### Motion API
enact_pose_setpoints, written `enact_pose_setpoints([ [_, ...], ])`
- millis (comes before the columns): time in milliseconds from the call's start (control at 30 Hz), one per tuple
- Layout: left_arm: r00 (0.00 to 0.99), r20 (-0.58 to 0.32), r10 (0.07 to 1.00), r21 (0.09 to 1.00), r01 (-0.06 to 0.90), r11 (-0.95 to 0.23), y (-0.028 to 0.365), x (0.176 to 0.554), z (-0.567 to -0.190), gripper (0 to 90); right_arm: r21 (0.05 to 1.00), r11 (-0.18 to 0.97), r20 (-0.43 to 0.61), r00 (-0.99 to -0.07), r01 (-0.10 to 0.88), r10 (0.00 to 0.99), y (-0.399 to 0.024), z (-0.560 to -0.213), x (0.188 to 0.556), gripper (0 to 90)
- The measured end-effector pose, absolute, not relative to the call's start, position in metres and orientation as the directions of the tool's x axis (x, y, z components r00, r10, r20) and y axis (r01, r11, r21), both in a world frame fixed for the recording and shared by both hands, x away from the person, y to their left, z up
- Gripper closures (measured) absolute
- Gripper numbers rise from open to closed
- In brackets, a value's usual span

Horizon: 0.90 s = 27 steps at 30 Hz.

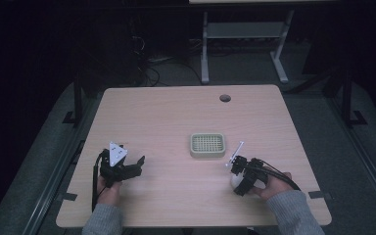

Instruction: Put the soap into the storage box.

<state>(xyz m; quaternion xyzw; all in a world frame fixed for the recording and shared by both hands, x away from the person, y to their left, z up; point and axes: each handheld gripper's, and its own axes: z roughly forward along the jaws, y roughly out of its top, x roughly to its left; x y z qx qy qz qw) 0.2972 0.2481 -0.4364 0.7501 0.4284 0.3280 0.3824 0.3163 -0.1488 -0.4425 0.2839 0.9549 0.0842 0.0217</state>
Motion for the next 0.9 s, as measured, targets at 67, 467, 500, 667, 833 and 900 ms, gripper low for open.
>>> enact_pose_setpoints([
  [67,0.418,0.163,0.894,0.855,0.391,-0.339,0.248,0.297,-0.436,14.8,0.171,0.826,0.007,-0.839,0.537,0.544,-0.149,-0.442,0.317,23.1],
  [467,0.415,0.16,0.895,0.857,0.392,-0.335,0.248,0.297,-0.436,14.8,0.186,0.834,0.019,-0.85,0.52,0.526,-0.149,-0.435,0.316,23.5],
  [500,0.417,0.162,0.894,0.856,0.392,-0.337,0.248,0.297,-0.436,14.8,0.188,0.831,0.021,-0.848,0.523,0.529,-0.149,-0.433,0.316,23.5],
  [667,0.416,0.158,0.896,0.857,0.392,-0.333,0.248,0.297,-0.436,14.9,0.201,0.832,0.014,-0.851,0.517,0.525,-0.148,-0.426,0.318,23.5],
  [833,0.416,0.162,0.895,0.856,0.392,-0.337,0.248,0.297,-0.436,14.8,0.205,0.833,0.02,-0.853,0.514,0.522,-0.147,-0.422,0.321,23.5],
  [900,0.416,0.163,0.895,0.855,0.393,-0.339,0.248,0.297,-0.436,14.8,0.207,0.831,0.025,-0.852,0.515,0.522,-0.146,-0.421,0.323,23.5],
])
